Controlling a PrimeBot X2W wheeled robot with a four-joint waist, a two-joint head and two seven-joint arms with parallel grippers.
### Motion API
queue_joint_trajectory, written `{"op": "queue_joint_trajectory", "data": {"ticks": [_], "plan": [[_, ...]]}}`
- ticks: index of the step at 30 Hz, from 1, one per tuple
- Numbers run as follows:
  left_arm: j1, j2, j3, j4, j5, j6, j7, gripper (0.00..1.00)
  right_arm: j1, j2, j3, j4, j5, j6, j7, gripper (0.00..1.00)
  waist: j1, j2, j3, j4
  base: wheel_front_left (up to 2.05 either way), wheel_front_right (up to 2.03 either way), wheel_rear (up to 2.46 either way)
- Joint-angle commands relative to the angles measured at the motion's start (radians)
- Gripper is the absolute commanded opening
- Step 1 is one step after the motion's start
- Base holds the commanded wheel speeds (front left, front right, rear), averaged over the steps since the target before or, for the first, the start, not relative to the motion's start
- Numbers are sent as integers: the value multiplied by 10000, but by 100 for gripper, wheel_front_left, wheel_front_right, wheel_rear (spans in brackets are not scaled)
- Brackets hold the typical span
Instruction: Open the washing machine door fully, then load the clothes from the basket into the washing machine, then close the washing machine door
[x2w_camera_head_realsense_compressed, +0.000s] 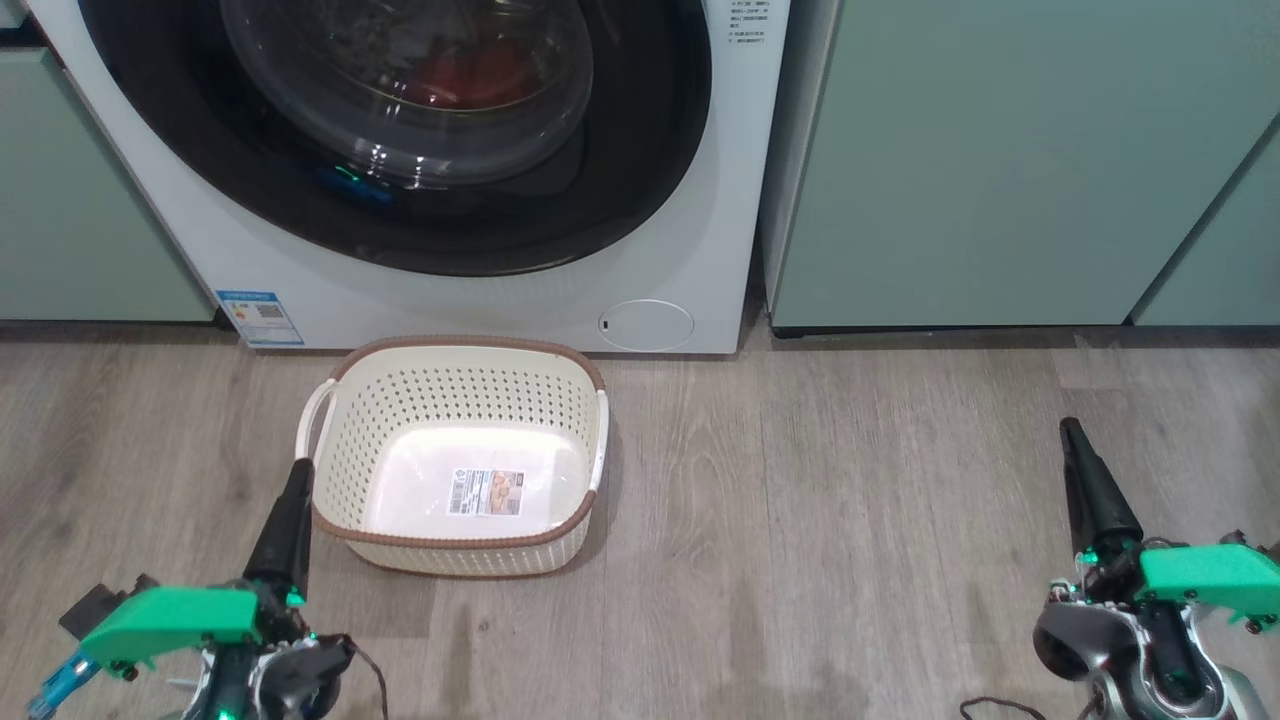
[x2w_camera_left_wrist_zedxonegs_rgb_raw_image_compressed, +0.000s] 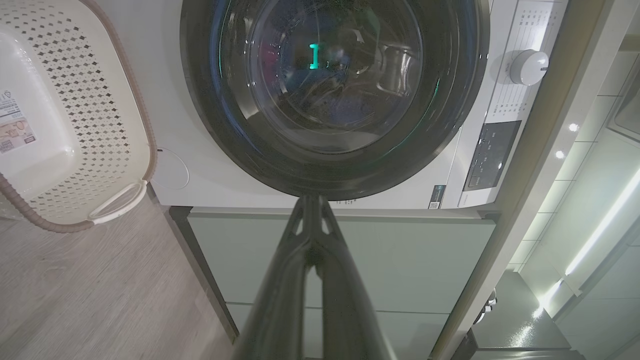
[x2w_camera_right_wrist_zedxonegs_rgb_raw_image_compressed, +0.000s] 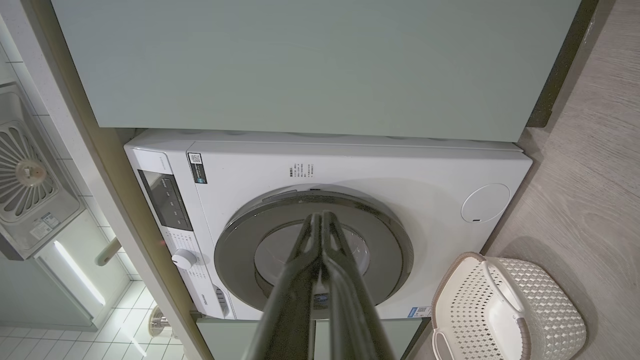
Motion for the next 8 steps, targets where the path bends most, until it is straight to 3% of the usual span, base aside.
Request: {"op": "queue_joint_trajectory", "data": {"ticks": [1,8], "plan": [[-555,58,334,-291,61,-94,65,0,-492,-35,179,-327,-46,0,83,0,0,0,0,0,0,0,0],[-556,47,350,-290,75,-94,78,0,-494,-22,161,-326,-61,0,97,0,0,0,0,0,0,0,0]]}}
